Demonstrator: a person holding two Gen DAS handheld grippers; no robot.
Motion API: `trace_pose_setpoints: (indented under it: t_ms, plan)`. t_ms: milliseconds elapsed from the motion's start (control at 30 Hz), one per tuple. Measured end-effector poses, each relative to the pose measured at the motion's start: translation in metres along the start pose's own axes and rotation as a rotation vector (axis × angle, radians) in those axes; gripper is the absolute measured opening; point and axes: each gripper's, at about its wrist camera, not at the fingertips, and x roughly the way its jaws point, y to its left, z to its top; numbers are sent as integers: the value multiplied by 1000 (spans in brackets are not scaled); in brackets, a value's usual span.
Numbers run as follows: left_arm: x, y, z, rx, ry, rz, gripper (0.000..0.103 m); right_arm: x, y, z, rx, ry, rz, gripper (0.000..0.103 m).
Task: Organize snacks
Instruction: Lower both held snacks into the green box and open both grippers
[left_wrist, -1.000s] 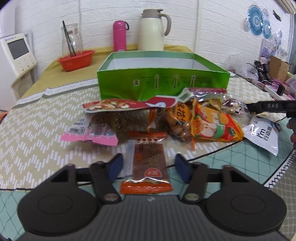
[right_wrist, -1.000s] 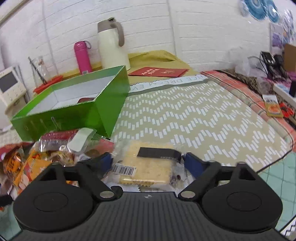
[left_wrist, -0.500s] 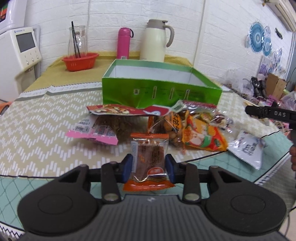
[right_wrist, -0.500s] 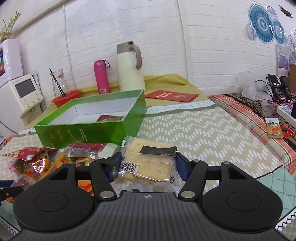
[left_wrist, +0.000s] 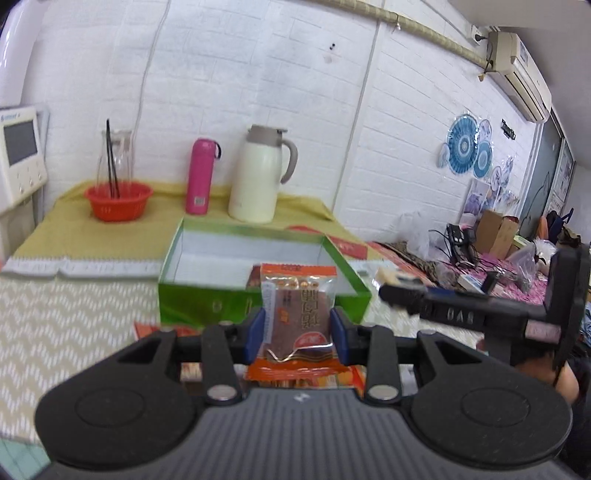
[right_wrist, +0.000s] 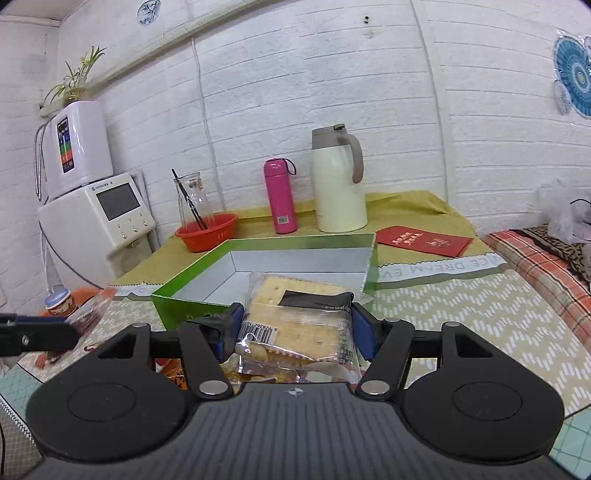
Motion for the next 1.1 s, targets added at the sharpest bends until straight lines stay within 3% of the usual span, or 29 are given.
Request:
trace_pose_setpoints:
  t_ms: [333,567,767,800,833,867,933,1100]
  plan:
    - [108,25,55,-68,55,44,36,54,3,18,-41,31,-5,101]
    - [163,46,53,-121,138,69,36,98,-2,20,-54,95,-25,101]
    - [180,54,52,-120,164,79,37,122,0,13,-76,141,-18,103]
    - [181,54,51,-120,163,77,39,125,1,12,-84,151,-8,103]
    - [180,55,51,-124,153,82,63,127,2,11,-93,159,1,103]
    - [178,56,51,-132,129,86,73,126,3,9,-100,155,5,103]
    - [170,56,49,-146,71,102,76,123,4,7,-115,139,7,103]
    - [161,55,51,-139,62,118,77,113,9,7,-142,116,-13,103]
